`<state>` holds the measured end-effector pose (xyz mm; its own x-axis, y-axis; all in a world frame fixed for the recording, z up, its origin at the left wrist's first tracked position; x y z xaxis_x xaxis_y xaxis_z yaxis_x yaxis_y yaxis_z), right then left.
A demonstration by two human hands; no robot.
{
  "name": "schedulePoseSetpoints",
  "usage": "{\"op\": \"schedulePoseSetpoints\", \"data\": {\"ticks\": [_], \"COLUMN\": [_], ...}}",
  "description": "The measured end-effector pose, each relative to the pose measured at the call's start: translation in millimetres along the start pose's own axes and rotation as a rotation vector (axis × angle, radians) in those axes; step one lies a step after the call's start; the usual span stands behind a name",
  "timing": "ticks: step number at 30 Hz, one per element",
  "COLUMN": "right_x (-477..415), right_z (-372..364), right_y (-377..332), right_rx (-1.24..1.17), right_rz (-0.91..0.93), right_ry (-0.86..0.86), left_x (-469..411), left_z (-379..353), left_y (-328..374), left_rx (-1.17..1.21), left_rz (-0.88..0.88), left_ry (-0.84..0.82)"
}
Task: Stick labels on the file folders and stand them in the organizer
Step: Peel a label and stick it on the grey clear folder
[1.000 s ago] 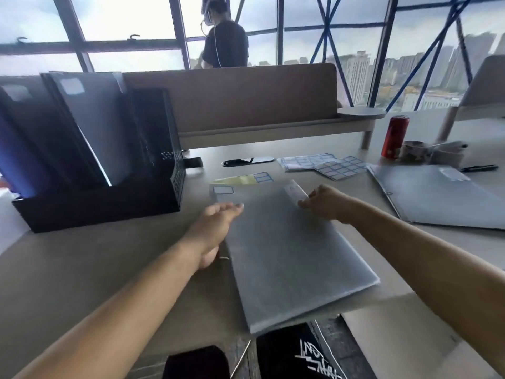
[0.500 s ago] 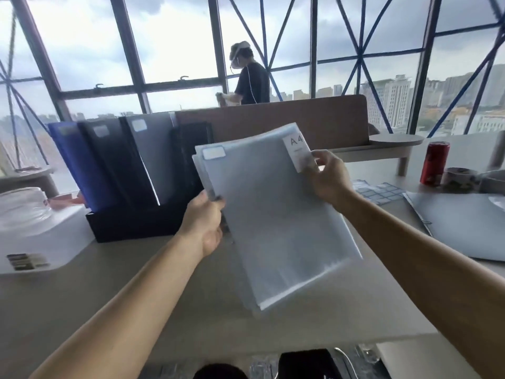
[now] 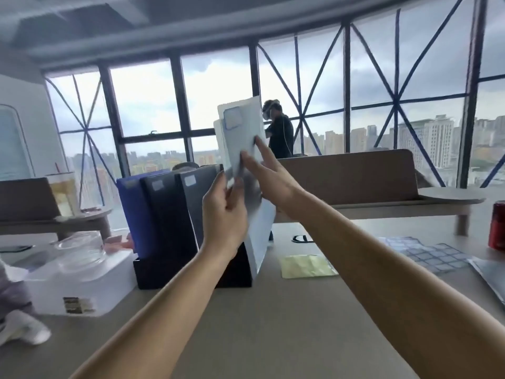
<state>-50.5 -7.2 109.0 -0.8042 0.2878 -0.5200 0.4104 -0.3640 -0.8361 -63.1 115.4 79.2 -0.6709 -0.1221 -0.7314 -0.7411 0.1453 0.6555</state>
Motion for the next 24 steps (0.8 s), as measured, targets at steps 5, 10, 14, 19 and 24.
{"op": "schedulePoseSetpoints", "data": {"ticks": [5,10,14,19,24], "right_x": [-43.7,-87.4,-111.0,-128.5,-131.6], "right_z": [-33.2,-53.6,-62.8,-69.0,-82.4], "right_y": [-15.0,-0.4,32.6,81.8,127.6], "right_rx": [-0.100,-0.218,-0.228,-0.221,-0.182], "right_rz": [0.092,0.102,0.098,0.046,-0.066], "right_ry": [-0.056,-0.057,-0.049,-0.054,-0.101], "left_x": [-44.6,-83.7,-102.6,-103.4,-95.9], "left_z": [14.5,16.8,14.4,6.4,6.8], "left_y": [-9.2,-27.5,-68.2,-119.7,-170.0], "left_rx": [-0.017,-0.037,-0.059,-0.052,-0.092], "left_rz": [-0.050,-0.075,-0.039,0.007,0.068], "left_ry": [0.015,-0.112,-0.194,-0.225,-0.217]}}
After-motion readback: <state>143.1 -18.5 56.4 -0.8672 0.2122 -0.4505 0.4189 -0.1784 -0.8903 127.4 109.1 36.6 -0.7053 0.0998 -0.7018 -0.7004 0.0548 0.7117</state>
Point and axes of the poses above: each hand's wrist, its own x-axis away from the middle knuckle, its own z-axis out of the back of the hand, y = z × x, the point moved 5 cm from there along -x, towards the middle knuckle, and after that the axes turned 10 degrees about y, right-handed, at the moved point
